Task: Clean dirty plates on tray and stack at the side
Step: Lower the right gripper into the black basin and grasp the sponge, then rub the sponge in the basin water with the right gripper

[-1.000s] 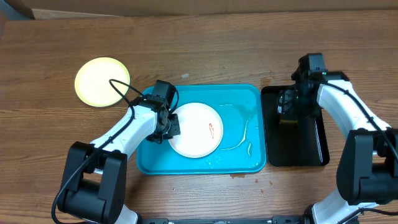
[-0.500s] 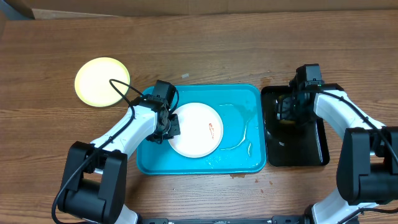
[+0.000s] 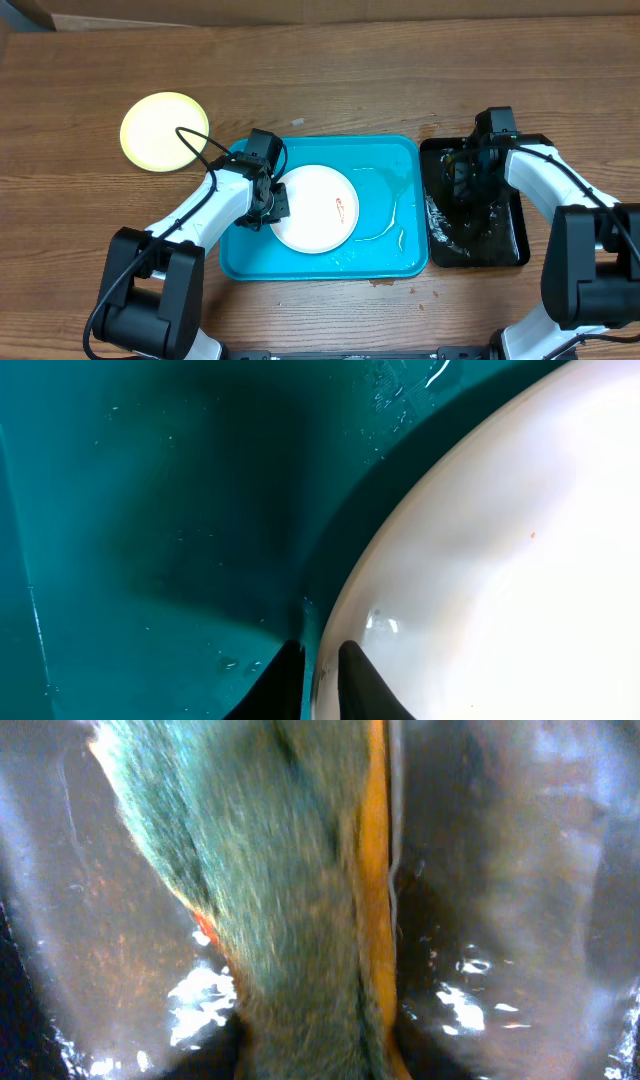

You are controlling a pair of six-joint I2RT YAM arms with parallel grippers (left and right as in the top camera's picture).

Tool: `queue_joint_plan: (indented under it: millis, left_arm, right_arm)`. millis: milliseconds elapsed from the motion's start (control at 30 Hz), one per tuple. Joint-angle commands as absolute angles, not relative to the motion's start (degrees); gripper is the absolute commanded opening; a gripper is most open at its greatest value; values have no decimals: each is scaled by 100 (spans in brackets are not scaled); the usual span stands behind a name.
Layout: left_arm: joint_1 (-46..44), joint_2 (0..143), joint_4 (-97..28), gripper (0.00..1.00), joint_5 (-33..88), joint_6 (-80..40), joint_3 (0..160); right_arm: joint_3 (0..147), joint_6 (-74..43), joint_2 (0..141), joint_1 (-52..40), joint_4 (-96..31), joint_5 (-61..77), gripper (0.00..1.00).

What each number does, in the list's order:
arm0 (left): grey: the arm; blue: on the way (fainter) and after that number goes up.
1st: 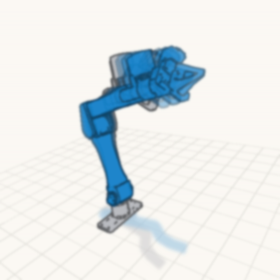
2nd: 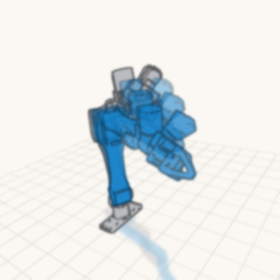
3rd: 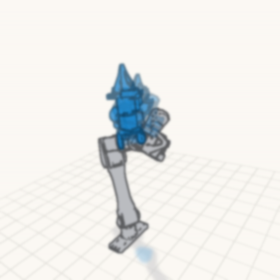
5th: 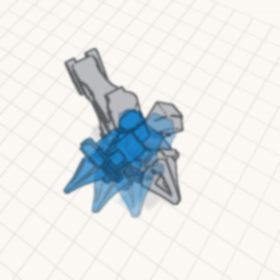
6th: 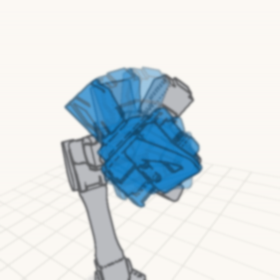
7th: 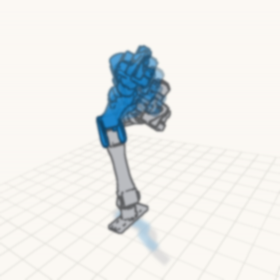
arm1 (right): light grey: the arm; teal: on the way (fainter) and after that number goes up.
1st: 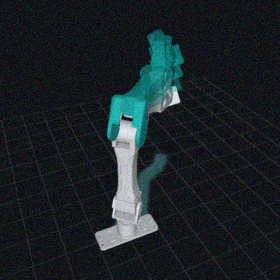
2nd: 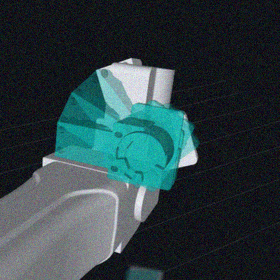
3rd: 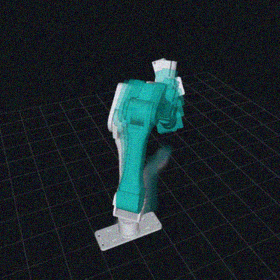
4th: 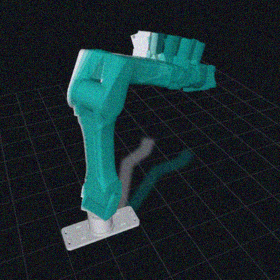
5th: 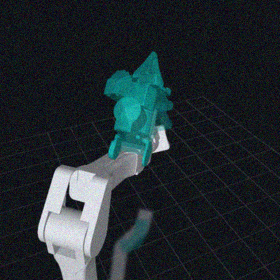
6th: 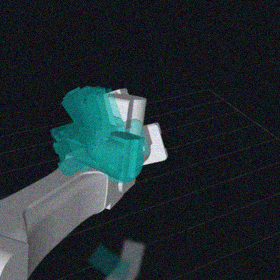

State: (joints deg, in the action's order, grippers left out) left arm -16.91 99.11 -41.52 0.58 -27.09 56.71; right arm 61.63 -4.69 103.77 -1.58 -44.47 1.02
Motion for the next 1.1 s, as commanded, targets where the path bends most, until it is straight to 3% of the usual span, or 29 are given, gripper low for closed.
queue_joint_plan:
  millis: [0, 467, 500, 600, 633, 667, 700, 733, 767, 833, 1000, 1067]
  left_arm:
    - [-1726, 9911, -4147, 16, -43, -2746, 5618]
    - [-1728, 9911, -4147, 16, -43, -2746, 5618]
    - [-1728, 9911, -4147, 16, -43, -2749, 5618]
    - [-1728, 9911, -4147, 16, -43, -2749, 5618]
    - [-1728, 9911, -4147, 16, -43, -2749, 5618]
    - [-1728, 9911, -4145, 16, -43, -2746, 5618]
    - [-1728, 9911, -4145, 16, -43, -2746, 5618]
    - [-1728, 9911, -4145, 15, -43, -2749, 5618]
    - [-1728, 9911, -4145, 16, -43, -2749, 5618]
    - [-1728, 9911, -4145, 16, -40, -2746, 5618]
    - [-1728, 9911, -4145, 16, -43, -2746, 5618]
    - [-1728, 9911, -4145, 16, -43, -2749, 5618]
  right_arm:
    - [6375, -464, 10357, -174, -4241, 106, 76]
    - [6320, -464, 10363, -176, -3693, -38, 76]
    - [6292, -464, 10363, -176, -3642, -38, 70]
    - [6187, -464, 10363, -176, -3494, -38, 16]
    - [6156, -462, 10363, -176, -3452, -38, 5]
    - [6128, -445, 10363, -176, -3400, -38, 4]
    - [6114, -445, 10363, -176, -3341, -40, 6]
    - [6114, -445, 10363, -176, -3288, -40, 34]
    - [6117, -445, 10363, -176, -3227, -40, 55]
    - [6156, -447, 10361, -176, -3133, -38, 73]
    - [6154, -447, 10363, -176, -2805, -40, 75]
    - [6145, -447, 10363, -176, -2703, -40, 69]
